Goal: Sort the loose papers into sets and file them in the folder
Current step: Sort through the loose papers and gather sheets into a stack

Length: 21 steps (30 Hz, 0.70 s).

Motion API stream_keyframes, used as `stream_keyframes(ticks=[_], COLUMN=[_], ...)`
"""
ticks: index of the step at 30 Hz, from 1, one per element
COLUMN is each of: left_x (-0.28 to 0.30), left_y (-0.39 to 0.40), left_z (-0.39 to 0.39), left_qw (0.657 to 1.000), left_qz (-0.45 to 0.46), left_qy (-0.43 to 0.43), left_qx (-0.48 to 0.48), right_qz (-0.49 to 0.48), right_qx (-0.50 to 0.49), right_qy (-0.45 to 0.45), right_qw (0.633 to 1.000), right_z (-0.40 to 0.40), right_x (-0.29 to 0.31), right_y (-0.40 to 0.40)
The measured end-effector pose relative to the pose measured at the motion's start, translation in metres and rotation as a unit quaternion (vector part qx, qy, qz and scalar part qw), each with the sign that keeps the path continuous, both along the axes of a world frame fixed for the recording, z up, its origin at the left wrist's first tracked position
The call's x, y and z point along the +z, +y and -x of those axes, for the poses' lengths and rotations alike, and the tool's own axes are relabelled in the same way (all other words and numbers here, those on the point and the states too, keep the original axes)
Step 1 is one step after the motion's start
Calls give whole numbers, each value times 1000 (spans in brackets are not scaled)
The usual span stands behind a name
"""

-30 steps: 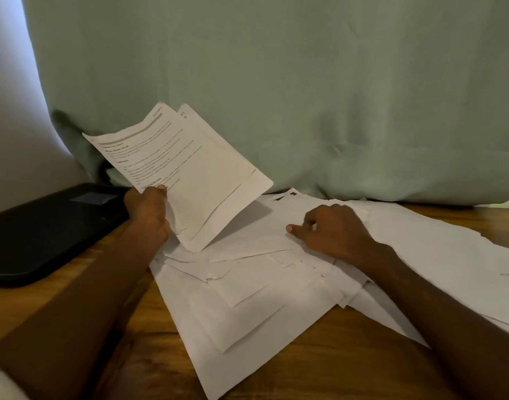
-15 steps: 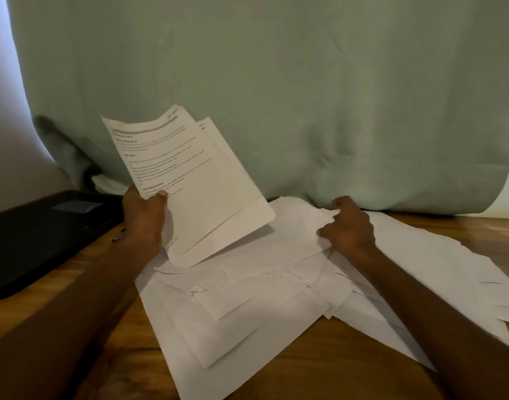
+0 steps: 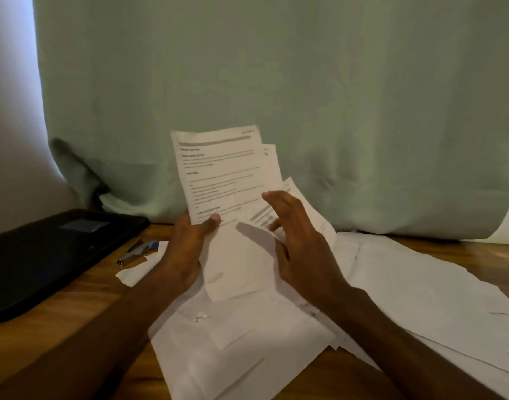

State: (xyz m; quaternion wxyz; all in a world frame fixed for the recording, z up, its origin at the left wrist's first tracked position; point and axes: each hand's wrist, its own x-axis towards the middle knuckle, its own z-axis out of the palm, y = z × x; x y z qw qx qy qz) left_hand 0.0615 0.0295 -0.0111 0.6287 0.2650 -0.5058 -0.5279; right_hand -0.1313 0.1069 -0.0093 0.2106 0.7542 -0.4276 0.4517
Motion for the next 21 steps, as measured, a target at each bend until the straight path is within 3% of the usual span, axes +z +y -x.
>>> stream_keyframes(ticks=[3, 8, 16, 21], left_x=[-3, -5, -9, -11], left_y=[9, 12, 4, 2], left_z=[8, 10, 7, 8], left_qw=[996, 981, 993, 993], left_qz=[-3, -20, 5, 12], left_qy=[2, 22, 7, 4], left_qx=[-92, -194, -122, -114], right_qz=[40, 78, 72, 18], right_qx=[13, 10, 27, 21], right_qy=[-12, 122, 115, 83], right_qw=[999, 989, 990, 996], right_z=[-3, -16, -22, -12], right_x=[-7, -22, -27, -23], right_y=[-3, -2, -9, -11])
